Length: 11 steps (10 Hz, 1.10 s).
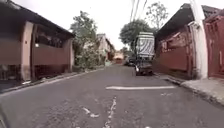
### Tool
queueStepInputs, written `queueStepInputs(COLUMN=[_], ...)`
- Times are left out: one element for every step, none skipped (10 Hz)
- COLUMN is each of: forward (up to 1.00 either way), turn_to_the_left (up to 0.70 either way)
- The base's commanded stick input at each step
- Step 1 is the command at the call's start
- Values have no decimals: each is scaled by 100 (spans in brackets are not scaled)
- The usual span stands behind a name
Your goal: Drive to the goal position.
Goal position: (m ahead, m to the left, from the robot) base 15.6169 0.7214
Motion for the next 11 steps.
queueStepInputs(forward=[70,70,70,70,70,70,70,70,70,70,70], turn_to_the_left=[0,0,0,0,0,0,-4,-5,0,0,0])
